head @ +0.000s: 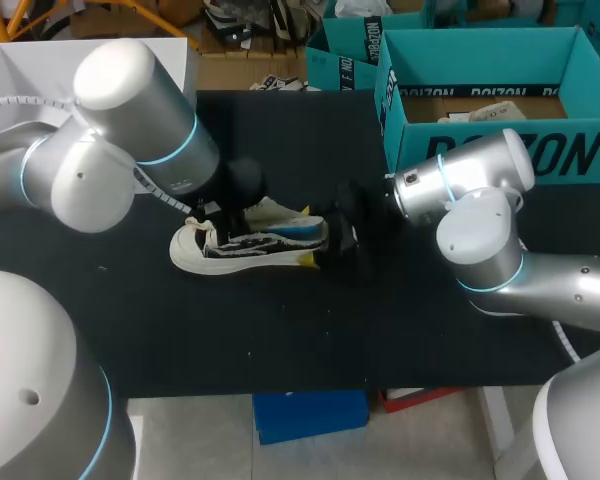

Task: Take the shoe out of the shoebox, open the shoe tongue, remove and reinsert the insole, then place the shoe into the shoebox

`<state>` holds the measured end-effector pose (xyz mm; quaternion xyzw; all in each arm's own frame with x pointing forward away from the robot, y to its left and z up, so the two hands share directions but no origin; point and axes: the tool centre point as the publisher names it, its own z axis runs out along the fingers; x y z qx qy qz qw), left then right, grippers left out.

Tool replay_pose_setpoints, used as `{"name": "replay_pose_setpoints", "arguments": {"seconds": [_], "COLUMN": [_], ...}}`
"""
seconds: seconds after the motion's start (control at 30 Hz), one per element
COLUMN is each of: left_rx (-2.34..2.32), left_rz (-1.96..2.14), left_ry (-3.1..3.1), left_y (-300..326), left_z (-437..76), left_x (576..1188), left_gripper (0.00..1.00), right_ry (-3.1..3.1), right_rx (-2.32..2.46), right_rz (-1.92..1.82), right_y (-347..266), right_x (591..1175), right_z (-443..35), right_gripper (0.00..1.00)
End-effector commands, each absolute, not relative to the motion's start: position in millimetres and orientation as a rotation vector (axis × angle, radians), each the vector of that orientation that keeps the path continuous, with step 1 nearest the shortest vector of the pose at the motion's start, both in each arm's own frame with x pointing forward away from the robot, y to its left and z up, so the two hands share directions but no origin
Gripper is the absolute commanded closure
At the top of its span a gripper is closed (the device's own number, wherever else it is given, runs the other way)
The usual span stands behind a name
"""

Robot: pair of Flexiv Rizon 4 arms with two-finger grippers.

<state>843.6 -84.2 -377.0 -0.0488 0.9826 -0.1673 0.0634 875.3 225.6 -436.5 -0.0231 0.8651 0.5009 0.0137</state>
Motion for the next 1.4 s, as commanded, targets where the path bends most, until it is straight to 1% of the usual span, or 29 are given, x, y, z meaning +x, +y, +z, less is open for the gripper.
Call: {"name": "replay_pose_setpoints", "arguments": {"seconds": [0.03, 0.33, 0.37, 0.4, 0.43, 0.47, 0.5, 0.53, 0.57, 0.67, 0.8, 1.17, 1.4], "left_rx": [-0.149, -0.122, -0.114, -0.108, -0.102, -0.087, -0.069, -0.047, -0.032, 0.023, 0.085, 0.154, 0.206], "left_rz": [-0.514, -0.490, -0.489, -0.488, -0.489, -0.492, -0.496, -0.502, -0.496, -0.501, -0.494, -0.464, -0.452], "left_ry": [2.962, 2.994, 2.998, 3.000, 3.000, 3.001, 2.999, 2.994, 2.991, 2.985, 2.968, 2.952, 2.938], "left_y": [-79, -87, -89, -91, -93, -97, -100, -103, -107, -121, -140, -171, -180], "left_z": [-374, -383, -384, -384, -384, -383, -382, -381, -380, -377, -374, -380, -383], "left_x": [840, 844, 845, 845, 845, 845, 845, 845, 845, 847, 846, 855, 855], "left_gripper": [1.00, 1.00, 0.89, 0.74, 0.65, 0.60, 0.51, 0.44, 0.44, 0.51, 0.53, 0.58, 0.58], "right_ry": [2.696, 2.696, 2.696, 2.696, 2.696, 2.696, 2.696, 2.696, 2.696, 2.696, 2.696, 2.696, 2.696], "right_rx": [-0.071, -0.071, -0.071, -0.071, -0.071, -0.071, -0.071, -0.071, -0.071, -0.071, -0.071, -0.071, -0.071], "right_rz": [1.559, 1.559, 1.559, 1.559, 1.559, 1.559, 1.559, 1.559, 1.559, 1.559, 1.559, 1.559, 1.559], "right_y": [225, 225, 225, 225, 225, 225, 225, 225, 225, 225, 225, 225, 225], "right_x": [877, 877, 877, 877, 877, 877, 877, 877, 877, 877, 877, 877, 877], "right_z": [-438, -438, -438, -438, -438, -438, -438, -438, -438, -438, -438, -438, -438], "right_gripper": [1.00, 1.00, 1.00, 1.00, 1.00, 1.00, 1.00, 1.00, 1.00, 1.00, 1.00, 1.00, 1.00]}}
